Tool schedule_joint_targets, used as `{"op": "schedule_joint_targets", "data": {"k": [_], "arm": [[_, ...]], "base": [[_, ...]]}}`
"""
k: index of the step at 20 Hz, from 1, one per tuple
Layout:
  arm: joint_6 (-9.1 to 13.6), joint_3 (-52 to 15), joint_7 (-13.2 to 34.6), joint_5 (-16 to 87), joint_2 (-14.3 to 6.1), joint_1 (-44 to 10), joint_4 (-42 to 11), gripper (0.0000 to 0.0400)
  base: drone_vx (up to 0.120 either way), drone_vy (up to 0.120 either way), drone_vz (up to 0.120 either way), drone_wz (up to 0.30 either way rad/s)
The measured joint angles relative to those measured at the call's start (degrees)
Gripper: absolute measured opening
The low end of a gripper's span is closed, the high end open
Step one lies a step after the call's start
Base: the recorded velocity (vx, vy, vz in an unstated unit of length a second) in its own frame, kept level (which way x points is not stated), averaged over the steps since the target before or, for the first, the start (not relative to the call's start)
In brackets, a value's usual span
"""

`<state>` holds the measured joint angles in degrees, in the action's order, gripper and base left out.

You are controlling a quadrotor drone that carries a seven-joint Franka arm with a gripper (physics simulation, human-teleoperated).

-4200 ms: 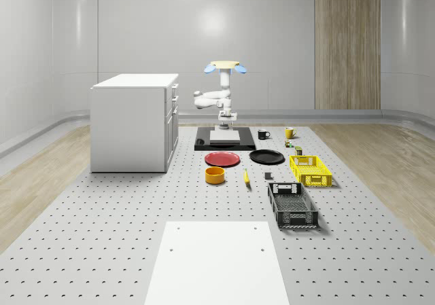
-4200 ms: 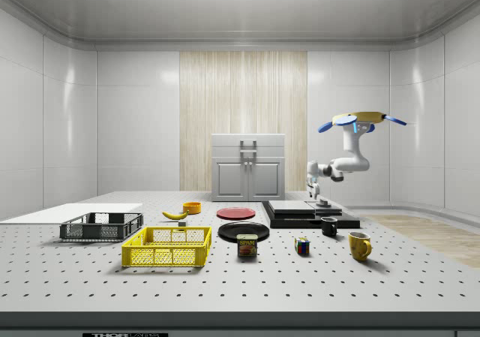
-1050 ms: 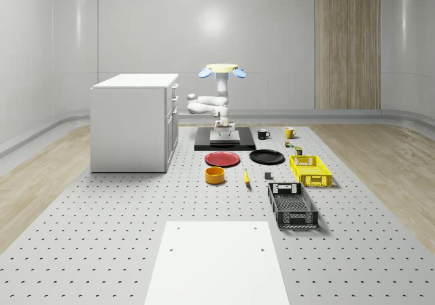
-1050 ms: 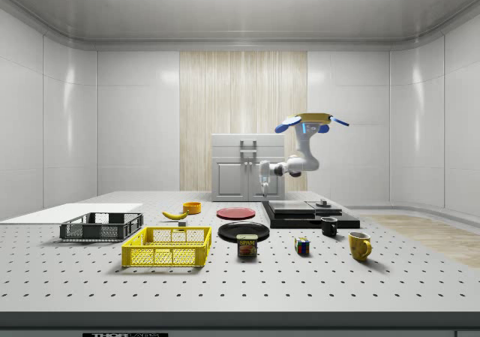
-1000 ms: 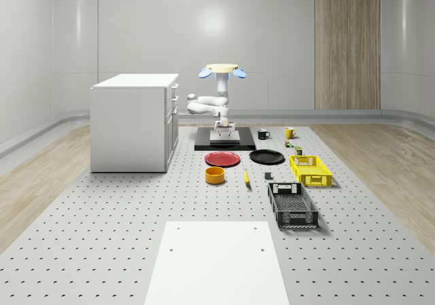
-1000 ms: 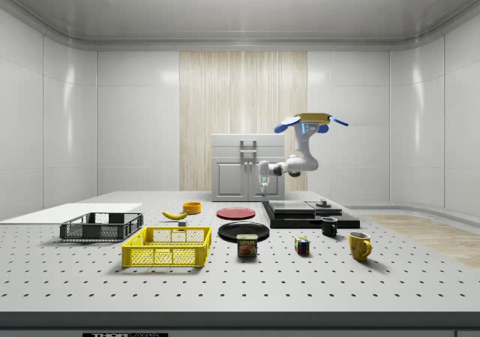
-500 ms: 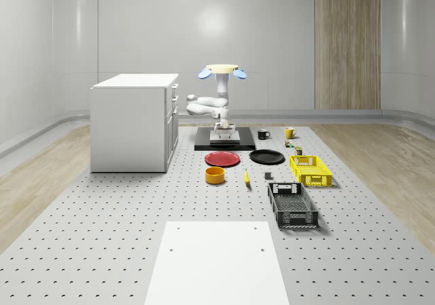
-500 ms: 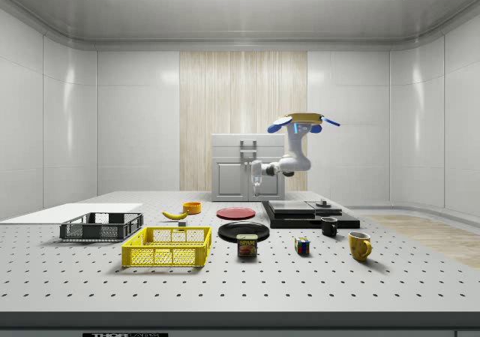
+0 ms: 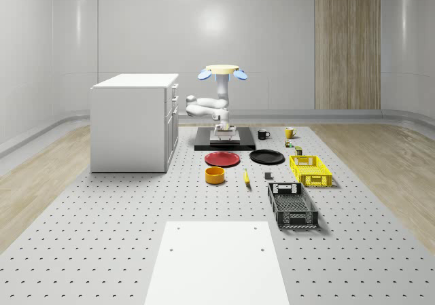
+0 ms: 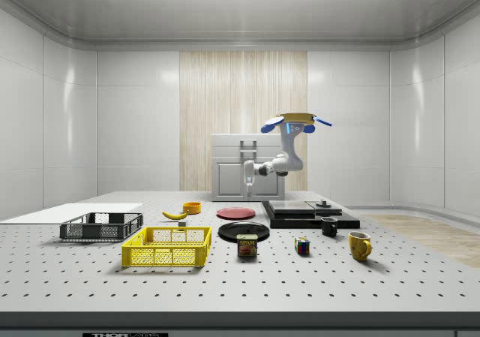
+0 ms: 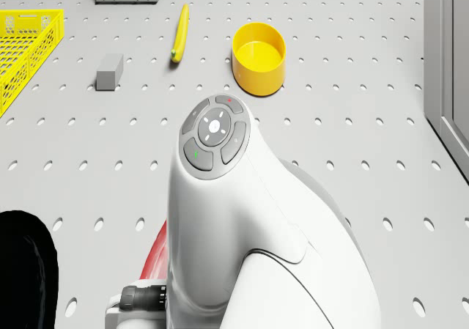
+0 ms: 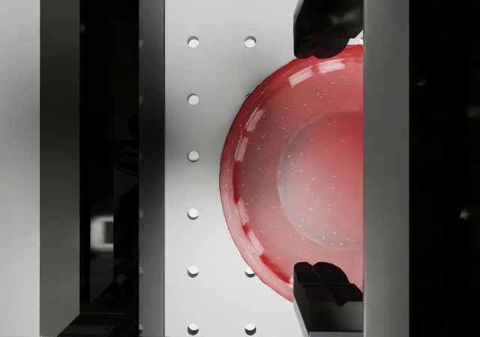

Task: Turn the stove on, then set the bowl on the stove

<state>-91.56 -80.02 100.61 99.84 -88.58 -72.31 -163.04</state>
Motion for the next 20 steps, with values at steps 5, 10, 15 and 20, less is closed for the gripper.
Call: {"op": "schedule_joint_targets", "data": {"k": [5, 10, 15, 20], "arm": [[-0.22, -0.03, 0.03, -0.09, -0.23, -0.04, 0.01, 0.0400], [-0.41, -0.05, 0.06, -0.18, -0.44, -0.08, 0.02, 0.0400], [-0.59, -0.07, 0.09, -0.25, -0.64, -0.12, 0.02, 0.0400], [-0.75, -0.09, 0.11, -0.32, -0.81, -0.15, 0.03, 0.0400]], "base": [[0.120, 0.000, 0.000, 0.000], [0.120, 0.000, 0.000, 0.000], [0.120, 0.000, 0.000, 0.000], [0.120, 0.000, 0.000, 0.000]]}}
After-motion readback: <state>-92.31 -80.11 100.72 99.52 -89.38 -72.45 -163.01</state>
